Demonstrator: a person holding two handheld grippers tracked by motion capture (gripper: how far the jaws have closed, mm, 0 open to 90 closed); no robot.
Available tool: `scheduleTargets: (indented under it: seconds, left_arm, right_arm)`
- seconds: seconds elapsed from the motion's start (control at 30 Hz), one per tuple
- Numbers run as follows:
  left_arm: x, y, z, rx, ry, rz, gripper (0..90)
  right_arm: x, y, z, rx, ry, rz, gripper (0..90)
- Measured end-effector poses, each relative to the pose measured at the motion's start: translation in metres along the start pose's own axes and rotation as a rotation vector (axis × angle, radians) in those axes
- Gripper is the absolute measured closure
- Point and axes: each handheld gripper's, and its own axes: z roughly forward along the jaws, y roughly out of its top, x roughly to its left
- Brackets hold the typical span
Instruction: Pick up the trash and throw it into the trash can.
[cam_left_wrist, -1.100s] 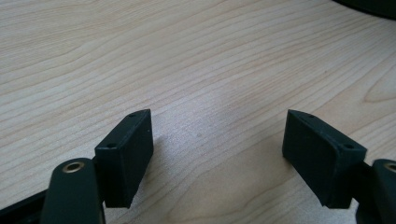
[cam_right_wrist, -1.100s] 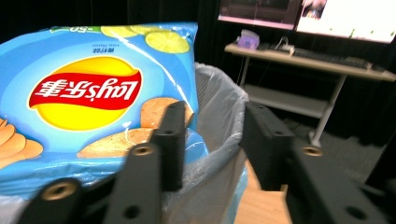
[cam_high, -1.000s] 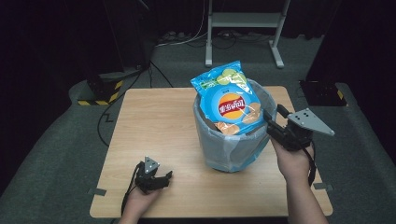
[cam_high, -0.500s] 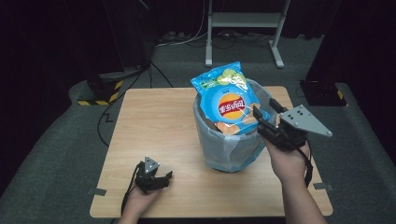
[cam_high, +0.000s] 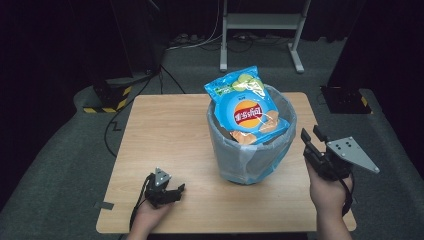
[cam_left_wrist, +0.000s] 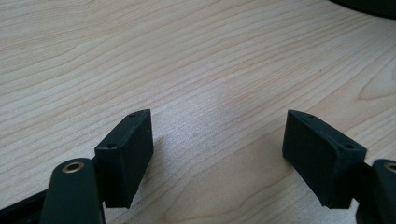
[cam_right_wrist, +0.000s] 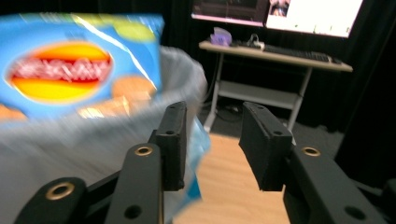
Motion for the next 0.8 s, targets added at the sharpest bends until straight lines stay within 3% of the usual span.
scheduleTargets:
  seconds: [0.07,0.1,0.17,0.27,0.3,0.33,0.5,0.53,0.57,0.6,0.63,0.67,0.73,0.8]
  left_arm:
    - [0.000,0.000,0.000,-0.001,0.000,-0.001,24.7]
    - [-0.001,0.000,0.001,-0.015,0.002,-0.018,25.4]
    - [0.001,0.000,-0.001,-0.002,0.008,-0.003,28.4]
    - [0.001,0.000,-0.002,-0.022,0.003,-0.013,38.9]
    - [0.001,0.001,-0.002,-0.040,-0.002,-0.034,44.6]
    - [0.002,0.001,-0.003,-0.031,-0.005,-0.028,48.6]
    - [0.004,0.002,-0.009,-0.059,-0.011,-0.032,64.3]
    - [0.004,0.011,-0.016,-0.099,-0.034,-0.079,65.9]
    - [0.004,0.011,-0.016,-0.099,-0.034,-0.079,66.2]
    - [0.002,0.030,-0.025,-0.186,-0.031,-0.092,66.3]
    - [0.002,0.044,-0.029,-0.234,-0.018,-0.090,65.5]
    - [0.002,0.044,-0.029,-0.234,-0.018,-0.090,63.9]
    - [0.000,0.077,-0.034,-0.334,-0.001,-0.096,62.0]
    - [-0.004,0.114,-0.037,-0.424,0.015,-0.075,58.3]
  right_arm:
    - [-0.001,-0.006,0.002,0.015,-0.001,-0.003,63.0]
    - [-0.001,-0.019,0.007,0.046,-0.005,-0.008,66.1]
    - [0.000,-0.032,0.015,0.077,-0.005,-0.007,67.3]
    - [0.003,-0.047,0.027,0.113,0.009,0.008,69.0]
    - [0.005,-0.049,0.032,0.124,0.015,0.008,69.0]
    - [0.008,-0.051,0.036,0.131,0.023,0.010,69.0]
    - [0.017,-0.051,0.053,0.113,0.041,0.020,73.0]
    - [0.015,-0.048,0.065,0.100,0.094,0.054,73.0]
    - [0.015,-0.048,0.065,0.100,0.094,0.054,73.0]
    - [0.020,-0.045,0.082,0.093,0.124,0.032,71.8]
    - [0.023,-0.045,0.091,0.095,0.133,0.019,70.6]
    - [0.027,-0.044,0.098,0.102,0.135,0.007,68.3]
    - [0.030,-0.043,0.102,0.106,0.131,-0.008,67.4]
    - [0.033,-0.043,0.097,0.082,0.111,-0.014,66.2]
